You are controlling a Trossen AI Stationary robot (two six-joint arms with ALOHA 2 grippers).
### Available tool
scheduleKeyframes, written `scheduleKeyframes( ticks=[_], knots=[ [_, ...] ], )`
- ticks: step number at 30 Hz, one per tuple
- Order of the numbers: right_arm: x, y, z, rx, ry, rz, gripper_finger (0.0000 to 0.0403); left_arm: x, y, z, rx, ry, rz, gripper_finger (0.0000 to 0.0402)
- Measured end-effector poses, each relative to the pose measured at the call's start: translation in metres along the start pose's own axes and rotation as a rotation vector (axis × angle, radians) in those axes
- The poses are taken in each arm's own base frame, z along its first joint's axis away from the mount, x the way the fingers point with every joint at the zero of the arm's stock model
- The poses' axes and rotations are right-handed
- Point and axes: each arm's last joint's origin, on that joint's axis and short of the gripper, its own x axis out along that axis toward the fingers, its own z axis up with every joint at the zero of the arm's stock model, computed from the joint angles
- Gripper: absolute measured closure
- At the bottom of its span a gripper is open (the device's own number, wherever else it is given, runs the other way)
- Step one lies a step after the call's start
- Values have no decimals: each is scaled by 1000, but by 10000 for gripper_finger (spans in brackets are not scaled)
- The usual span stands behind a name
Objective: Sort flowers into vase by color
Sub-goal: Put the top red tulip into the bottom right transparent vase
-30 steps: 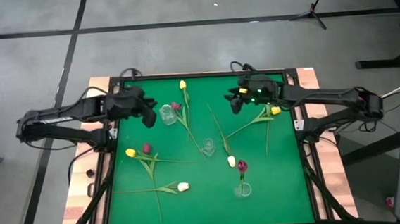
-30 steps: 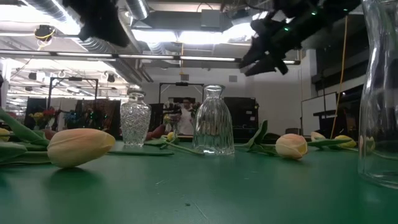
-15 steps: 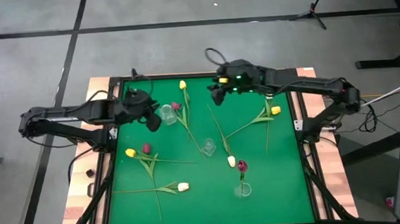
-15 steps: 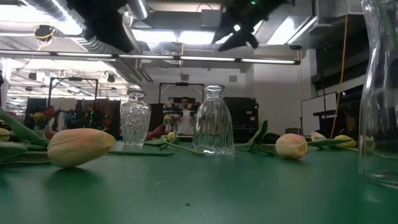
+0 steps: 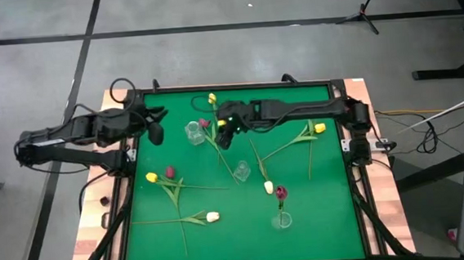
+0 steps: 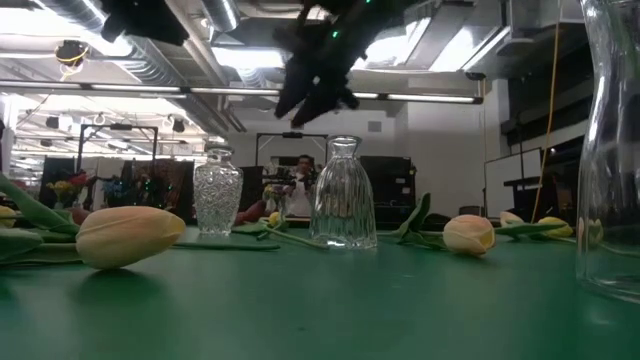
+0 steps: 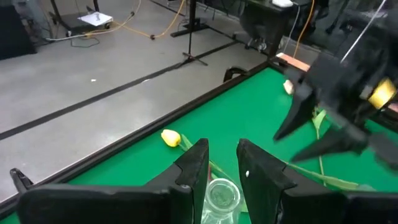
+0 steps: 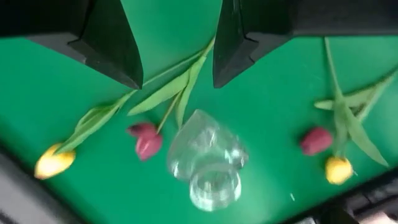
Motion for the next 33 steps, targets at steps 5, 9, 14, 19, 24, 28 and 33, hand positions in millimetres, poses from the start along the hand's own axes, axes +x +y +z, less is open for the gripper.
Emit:
scheduleKeyframes(
  ticks=[5, 9, 14, 19, 24, 28, 33],
  knots=[
    [29, 1, -13, 56, 58, -22, 207, -3, 2, 0, -2, -4, -2, 318],
    [51, 0, -21, 59, 80, -32, 207, -3, 3, -1, 26, 3, 1, 318],
    [66, 1, -26, 63, 86, -25, 207, -3, 3, -1, 28, 5, 2, 318],
    [82, 2, -33, 72, 98, -17, 207, -3, 3, -1, 29, 5, 2, 318],
    [94, 2, -41, 70, 126, -12, 207, -3, 3, -1, 29, 4, 2, 318],
    [95, 2, -41, 70, 119, -16, 207, -3, 3, -1, 32, 4, 2, 318],
    [98, 2, -40, 72, 100, -18, 207, -3, 3, -1, 32, 4, 2, 318]
  ],
)
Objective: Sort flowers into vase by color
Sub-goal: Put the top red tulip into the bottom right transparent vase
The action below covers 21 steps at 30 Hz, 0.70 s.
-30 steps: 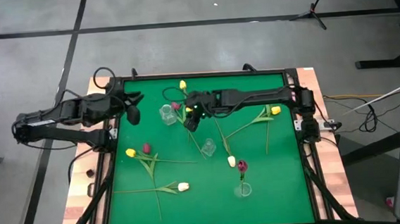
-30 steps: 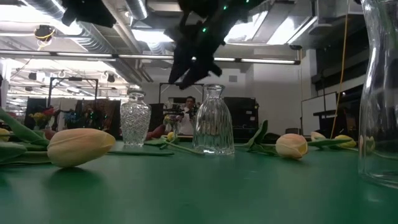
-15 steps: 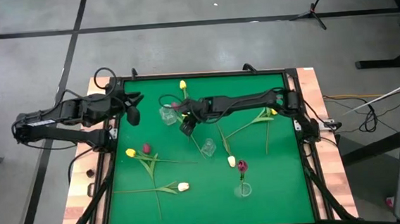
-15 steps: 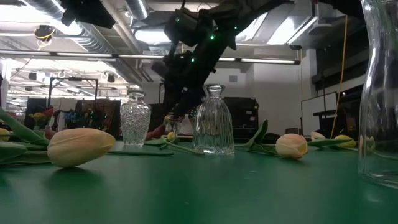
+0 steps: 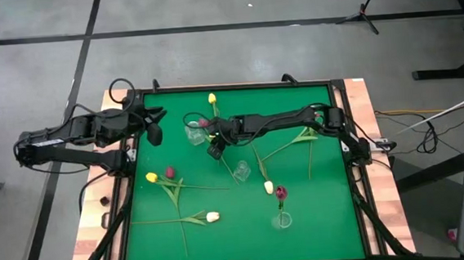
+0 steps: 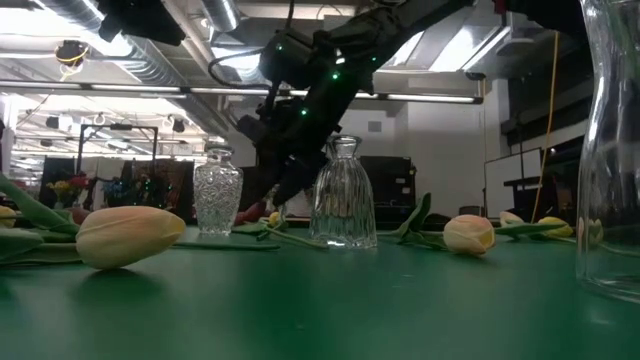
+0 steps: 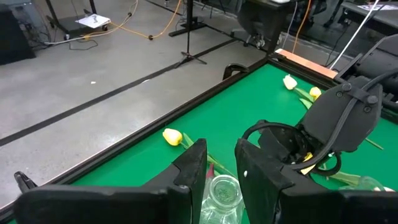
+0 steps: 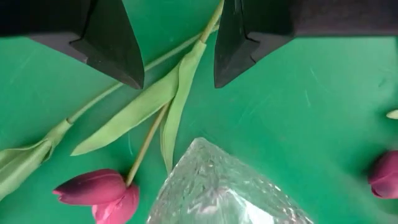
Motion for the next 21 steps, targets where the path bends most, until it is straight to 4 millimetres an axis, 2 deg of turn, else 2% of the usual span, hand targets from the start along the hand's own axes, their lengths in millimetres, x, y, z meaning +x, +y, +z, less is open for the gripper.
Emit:
scheduleKeyframes(
  ticks=[12, 21],
  knots=[
    [22, 7, -16, -20, 47, 6, 207, 0, 0, -1, 5, 6, 3, 318],
    [25, 5, -19, -22, 65, -11, 210, 0, 0, -1, 6, 9, 4, 318]
  ],
)
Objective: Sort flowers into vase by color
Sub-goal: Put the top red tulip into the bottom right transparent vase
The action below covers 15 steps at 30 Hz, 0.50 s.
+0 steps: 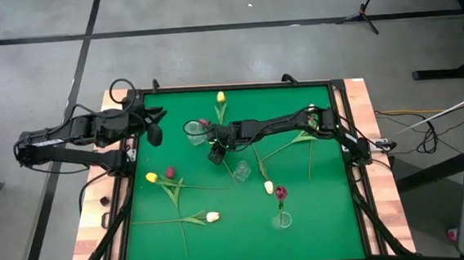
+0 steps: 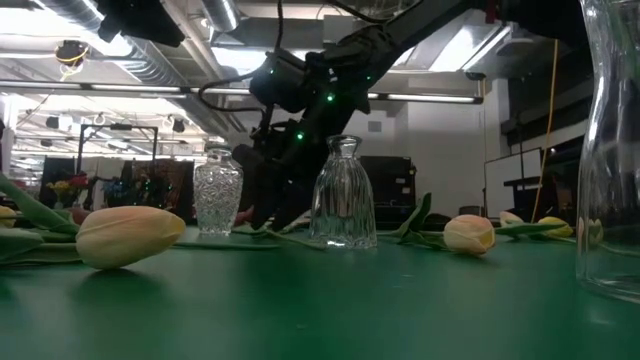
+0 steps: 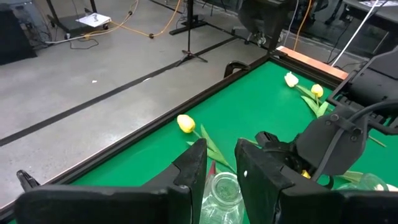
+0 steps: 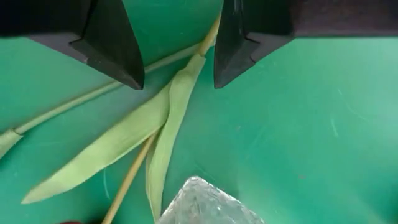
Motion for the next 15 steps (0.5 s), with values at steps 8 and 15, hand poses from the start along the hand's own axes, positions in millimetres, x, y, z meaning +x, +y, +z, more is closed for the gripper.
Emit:
scheduleKeyframes(
  ticks=[8, 15],
  knots=[
    [1, -1, -2, -5, 17, -12, 267, 0, 0, -1, 4, 5, 3, 318],
    [6, -2, -5, -28, 32, -16, 345, 0, 1, -1, 8, 11, 5, 318]
  ],
)
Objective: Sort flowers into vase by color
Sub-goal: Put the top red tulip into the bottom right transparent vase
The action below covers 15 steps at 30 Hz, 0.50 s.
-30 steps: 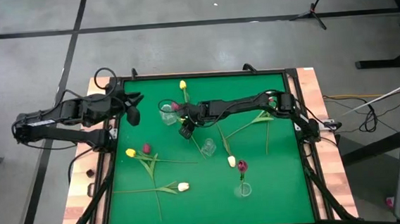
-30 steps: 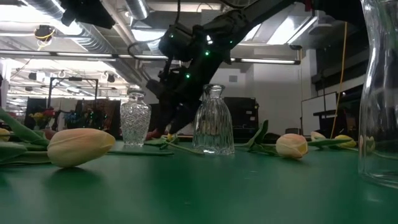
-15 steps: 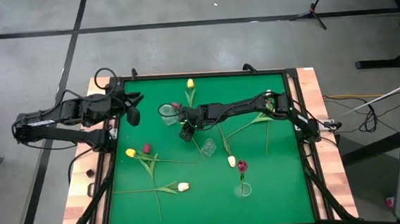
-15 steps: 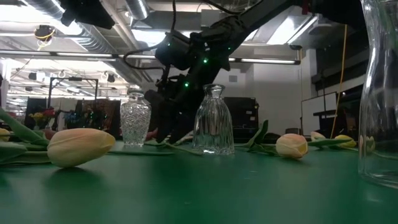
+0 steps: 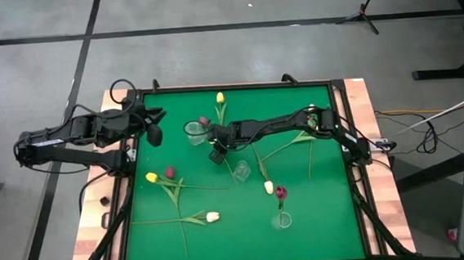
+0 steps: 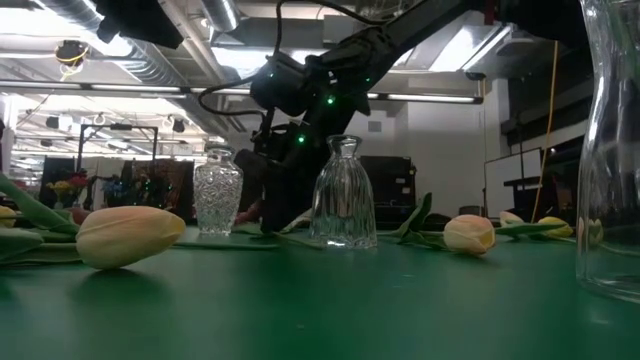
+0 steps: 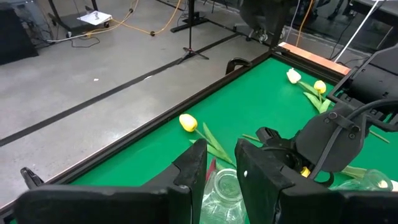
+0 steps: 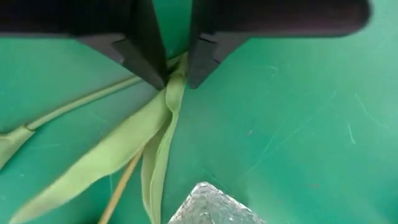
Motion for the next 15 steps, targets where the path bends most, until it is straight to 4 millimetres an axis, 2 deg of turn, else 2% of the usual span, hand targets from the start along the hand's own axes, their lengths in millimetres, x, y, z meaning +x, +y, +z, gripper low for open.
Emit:
scheduleKeyframes(
  ticks=[4, 9, 15],
  knots=[
    [-1, 0, 0, -1, -4, -10, 393, 0, 0, 0, 0, 0, 0, 318],
    [-2, 0, 0, -1, 1, -11, 390, 0, 0, 0, -2, 0, 0, 318],
    [-14, -6, 2, 4, 18, -42, 396, 0, 0, 0, 0, 3, 1, 318]
  ],
)
